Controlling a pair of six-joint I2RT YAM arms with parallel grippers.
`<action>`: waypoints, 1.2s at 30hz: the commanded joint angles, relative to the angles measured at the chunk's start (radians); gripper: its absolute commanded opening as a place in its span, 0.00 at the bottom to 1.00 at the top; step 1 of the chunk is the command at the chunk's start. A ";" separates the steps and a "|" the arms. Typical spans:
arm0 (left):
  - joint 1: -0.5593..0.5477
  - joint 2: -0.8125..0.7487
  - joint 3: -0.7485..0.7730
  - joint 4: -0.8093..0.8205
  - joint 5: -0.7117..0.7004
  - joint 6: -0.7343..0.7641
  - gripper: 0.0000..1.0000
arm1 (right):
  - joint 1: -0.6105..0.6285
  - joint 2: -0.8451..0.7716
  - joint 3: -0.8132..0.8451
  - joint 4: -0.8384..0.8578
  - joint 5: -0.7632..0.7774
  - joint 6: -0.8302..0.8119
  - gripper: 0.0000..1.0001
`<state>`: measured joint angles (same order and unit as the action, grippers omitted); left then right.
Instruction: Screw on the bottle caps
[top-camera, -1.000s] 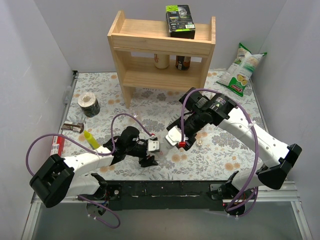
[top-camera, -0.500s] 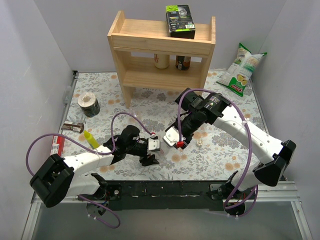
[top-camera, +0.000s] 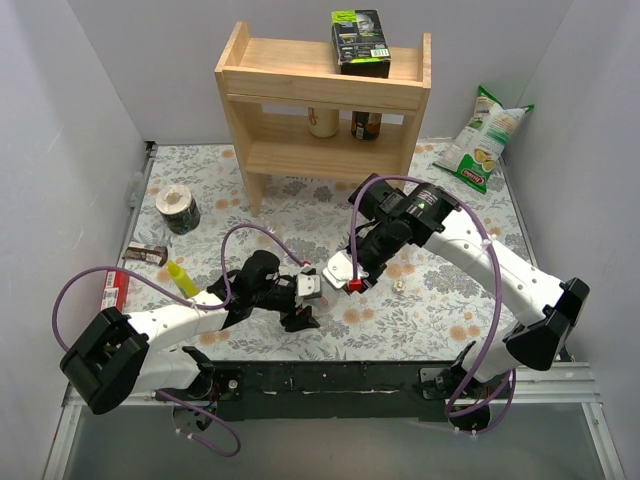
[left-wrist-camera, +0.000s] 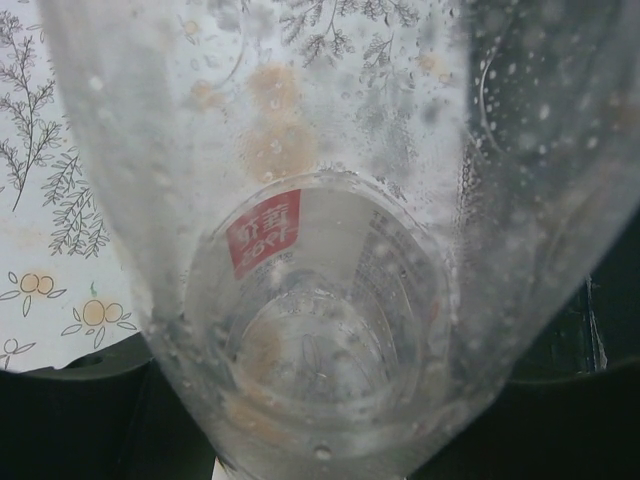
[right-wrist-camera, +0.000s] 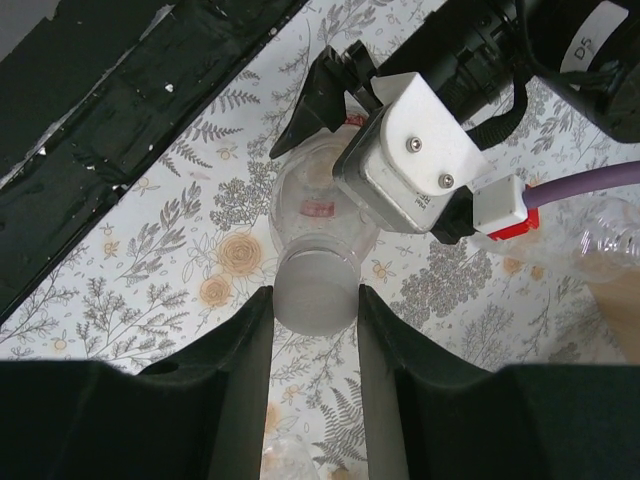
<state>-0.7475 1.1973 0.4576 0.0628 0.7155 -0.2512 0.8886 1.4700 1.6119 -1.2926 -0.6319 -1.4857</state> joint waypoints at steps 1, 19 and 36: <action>0.008 -0.018 0.058 0.080 -0.063 -0.117 0.00 | 0.015 0.044 0.052 -0.017 0.032 0.094 0.15; 0.007 -0.050 0.151 0.045 -0.425 -0.169 0.00 | 0.030 0.246 0.183 -0.017 0.186 0.499 0.01; -0.001 -0.093 0.061 0.104 -0.679 -0.089 0.00 | -0.158 0.490 0.353 -0.016 -0.176 1.155 0.01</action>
<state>-0.7483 1.1637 0.4831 -0.0525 0.1059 -0.3271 0.7345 1.9087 1.9419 -1.2995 -0.6014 -0.5747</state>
